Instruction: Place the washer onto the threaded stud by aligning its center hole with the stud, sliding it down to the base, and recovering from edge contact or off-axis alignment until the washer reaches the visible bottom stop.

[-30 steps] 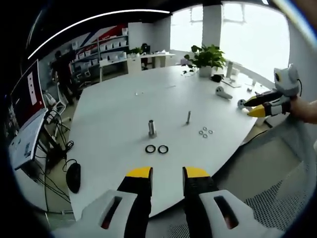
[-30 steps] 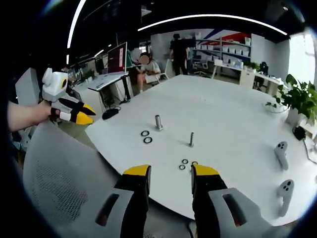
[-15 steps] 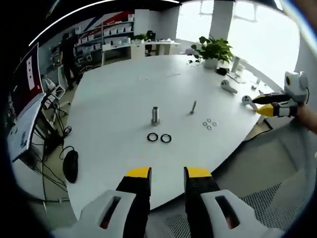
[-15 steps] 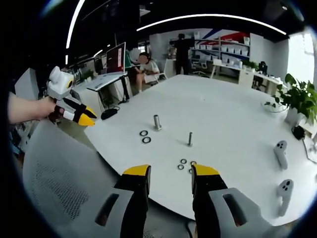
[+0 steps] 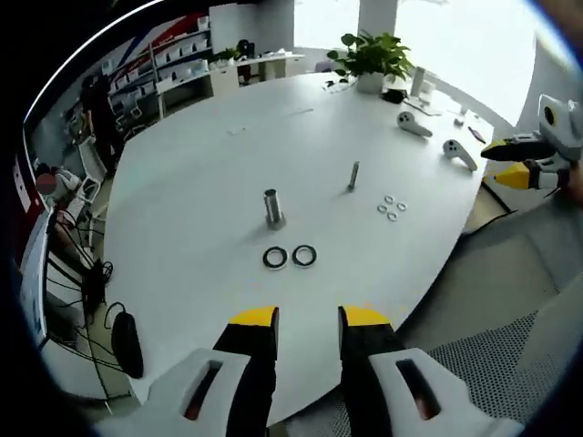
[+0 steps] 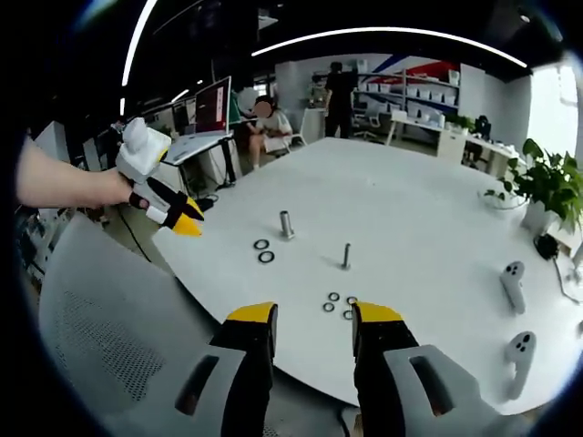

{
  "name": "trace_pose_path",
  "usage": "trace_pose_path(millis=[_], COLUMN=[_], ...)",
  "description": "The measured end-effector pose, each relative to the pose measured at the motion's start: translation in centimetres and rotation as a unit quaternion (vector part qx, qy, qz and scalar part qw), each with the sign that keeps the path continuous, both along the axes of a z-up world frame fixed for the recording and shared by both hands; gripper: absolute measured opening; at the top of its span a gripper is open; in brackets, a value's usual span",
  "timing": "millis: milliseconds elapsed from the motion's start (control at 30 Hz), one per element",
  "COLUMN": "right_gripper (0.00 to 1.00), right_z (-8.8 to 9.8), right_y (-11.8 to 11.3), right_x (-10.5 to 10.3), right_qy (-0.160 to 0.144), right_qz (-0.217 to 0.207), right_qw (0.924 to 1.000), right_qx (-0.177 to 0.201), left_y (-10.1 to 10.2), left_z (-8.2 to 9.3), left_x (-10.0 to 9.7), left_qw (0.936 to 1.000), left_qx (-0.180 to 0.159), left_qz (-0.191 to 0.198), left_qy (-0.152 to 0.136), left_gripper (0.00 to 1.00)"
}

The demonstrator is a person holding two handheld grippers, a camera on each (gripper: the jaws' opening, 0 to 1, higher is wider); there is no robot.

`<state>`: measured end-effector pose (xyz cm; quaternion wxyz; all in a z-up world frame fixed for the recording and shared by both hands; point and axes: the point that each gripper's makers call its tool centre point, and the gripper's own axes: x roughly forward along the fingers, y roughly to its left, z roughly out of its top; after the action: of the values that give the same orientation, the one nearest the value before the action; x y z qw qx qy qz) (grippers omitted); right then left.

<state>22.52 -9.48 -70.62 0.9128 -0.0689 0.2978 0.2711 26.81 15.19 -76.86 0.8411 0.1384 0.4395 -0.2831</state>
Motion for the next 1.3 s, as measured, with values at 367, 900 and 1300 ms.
trace_pose_path(millis=[367, 900, 1300], right_gripper=[0.35, 0.35, 0.34], right_z=[0.0, -0.2, -0.1], right_y=[-0.3, -0.4, -0.4], right_x=[0.1, 0.1, 0.2], right_qy=[-0.001, 0.0, -0.002], right_qz=[-0.006, -0.007, -0.008], right_qw=[1.0, 0.9999, 0.9999], right_qx=[-0.006, -0.01, -0.011], left_y=[-0.4, 0.0, -0.1], left_z=[-2.2, -6.0, -7.5], left_x=[2.9, 5.3, 6.4], left_qw=[0.9992, 0.9938, 0.9897], left_qx=[0.023, 0.057, 0.094], left_qz=[-0.024, -0.007, -0.049], left_qy=[0.021, 0.095, 0.096], left_gripper=[0.24, 0.26, 0.28])
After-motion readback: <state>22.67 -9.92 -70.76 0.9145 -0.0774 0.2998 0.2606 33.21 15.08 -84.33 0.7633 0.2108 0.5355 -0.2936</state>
